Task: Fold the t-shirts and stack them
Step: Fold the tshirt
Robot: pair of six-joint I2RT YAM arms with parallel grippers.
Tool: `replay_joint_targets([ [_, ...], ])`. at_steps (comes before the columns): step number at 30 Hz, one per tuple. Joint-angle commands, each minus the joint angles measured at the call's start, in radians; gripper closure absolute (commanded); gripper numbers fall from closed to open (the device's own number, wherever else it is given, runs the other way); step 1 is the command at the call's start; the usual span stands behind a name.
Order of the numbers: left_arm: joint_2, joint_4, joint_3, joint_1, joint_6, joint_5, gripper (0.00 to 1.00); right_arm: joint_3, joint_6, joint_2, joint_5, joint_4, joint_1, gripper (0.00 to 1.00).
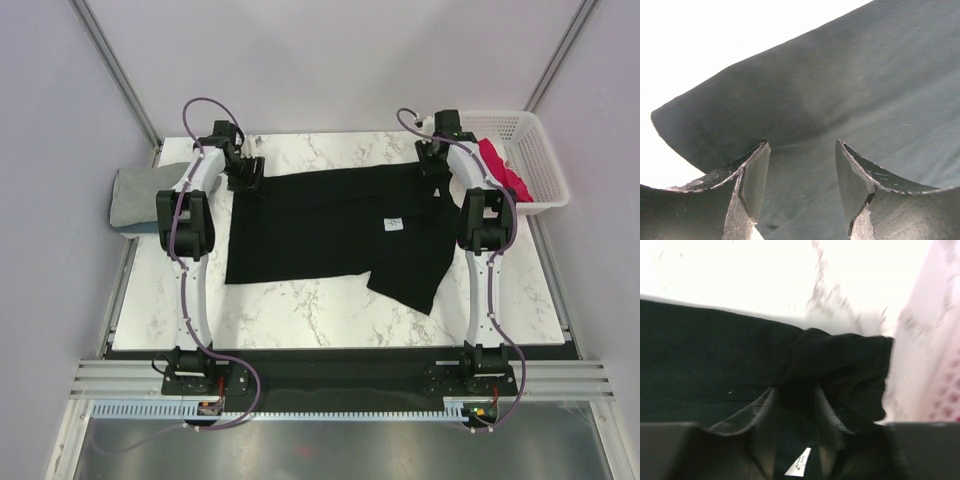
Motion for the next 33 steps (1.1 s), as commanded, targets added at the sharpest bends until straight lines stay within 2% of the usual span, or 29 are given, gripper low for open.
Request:
replay_joint_targets([
  [1,0.006,0.043,0.042,0.018,0.029,-0.157,0.37,0.018,-0.039,0.036,0.168,0.149,0.019,0.57],
  [7,-0.030,0.077,0.045,0.010,0.018,-0.274,0.37,0.027,-0.104,0.049,0.252,0.206,0.043,0.53],
  [16,-0.002,0.126,0.144,0.018,0.047,-0.316,0.36,0.017,-0.116,0.028,0.348,0.252,0.043,0.52],
  [19,-0.034,0.144,0.184,0.010,0.045,-0.290,0.36,-0.054,-0.093,-0.078,0.342,0.295,0.043,0.52],
  [21,-0.088,0.147,0.195,0.001,0.044,-0.267,0.35,-0.165,-0.085,-0.200,0.316,0.367,0.042,0.51],
  [24,-0.158,0.141,0.166,-0.028,0.038,-0.262,0.34,-0.299,-0.062,-0.324,0.211,0.415,0.043,0.50],
  [27,-0.290,0.109,0.041,-0.073,0.026,-0.233,0.33,-0.435,-0.041,-0.516,0.079,0.413,0.043,0.43],
  [31,-0.547,0.106,-0.330,-0.139,0.065,-0.187,0.34,-0.690,-0.111,-0.732,-0.028,0.415,0.051,0.42],
  [32,-0.591,0.126,-0.398,-0.148,0.091,-0.185,0.34,-0.809,-0.156,-0.777,-0.063,0.409,0.052,0.42],
  [33,-0.631,0.143,-0.543,-0.157,0.126,-0.193,0.34,-0.871,-0.177,-0.875,-0.085,0.406,0.052,0.42],
])
